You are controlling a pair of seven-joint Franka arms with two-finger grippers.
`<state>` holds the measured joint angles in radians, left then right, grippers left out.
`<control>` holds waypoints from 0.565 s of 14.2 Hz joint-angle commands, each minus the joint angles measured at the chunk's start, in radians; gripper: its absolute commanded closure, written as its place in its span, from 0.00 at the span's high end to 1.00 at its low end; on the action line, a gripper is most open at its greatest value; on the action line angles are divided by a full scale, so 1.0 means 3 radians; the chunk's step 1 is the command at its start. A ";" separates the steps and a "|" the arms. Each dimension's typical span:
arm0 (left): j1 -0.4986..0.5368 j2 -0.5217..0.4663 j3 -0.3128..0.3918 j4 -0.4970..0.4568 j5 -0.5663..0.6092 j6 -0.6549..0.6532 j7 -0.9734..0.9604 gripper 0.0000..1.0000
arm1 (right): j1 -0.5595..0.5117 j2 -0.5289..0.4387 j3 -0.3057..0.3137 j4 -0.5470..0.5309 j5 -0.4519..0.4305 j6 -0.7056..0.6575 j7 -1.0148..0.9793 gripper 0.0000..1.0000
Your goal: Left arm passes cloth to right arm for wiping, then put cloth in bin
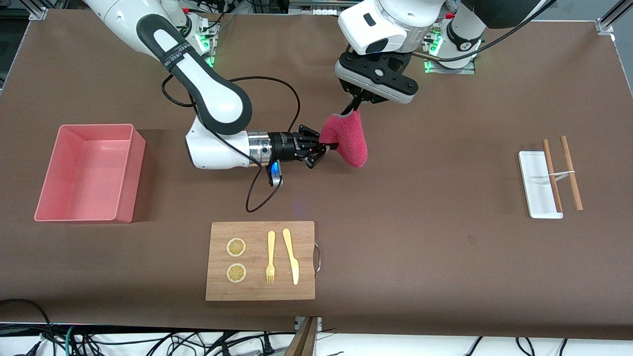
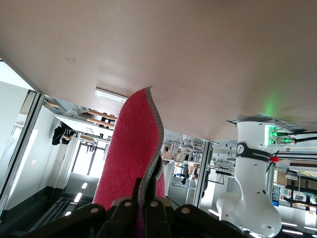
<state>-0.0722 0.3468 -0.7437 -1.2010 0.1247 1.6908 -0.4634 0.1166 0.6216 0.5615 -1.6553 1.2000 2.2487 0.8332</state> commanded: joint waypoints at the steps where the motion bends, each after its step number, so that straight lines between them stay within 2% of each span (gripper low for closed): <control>1: -0.0056 0.0025 0.0025 0.0066 0.0070 0.0004 -0.0005 0.00 | -0.0072 -0.0068 0.0025 -0.0010 0.0080 -0.0035 -0.0062 0.00; 4: -0.0056 0.0020 0.0025 0.0066 0.0080 -0.0011 -0.0025 0.00 | -0.0107 -0.0068 0.0025 0.0006 0.0045 -0.0035 -0.0057 0.00; 5: -0.0056 0.0015 0.0025 0.0066 0.0086 -0.0017 -0.0020 0.99 | -0.0107 -0.0073 0.0020 0.0006 0.0039 -0.0035 -0.0057 0.00; 8: -0.0051 0.0010 0.0025 0.0066 0.0091 -0.0022 -0.0020 1.00 | -0.0158 -0.0088 0.0005 0.0011 -0.0052 -0.0132 -0.0052 0.00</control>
<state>-0.0723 0.3468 -0.7437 -1.2010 0.1258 1.6908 -0.4634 0.0902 0.6144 0.5604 -1.6446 1.1967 2.2446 0.8313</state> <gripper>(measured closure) 0.749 0.978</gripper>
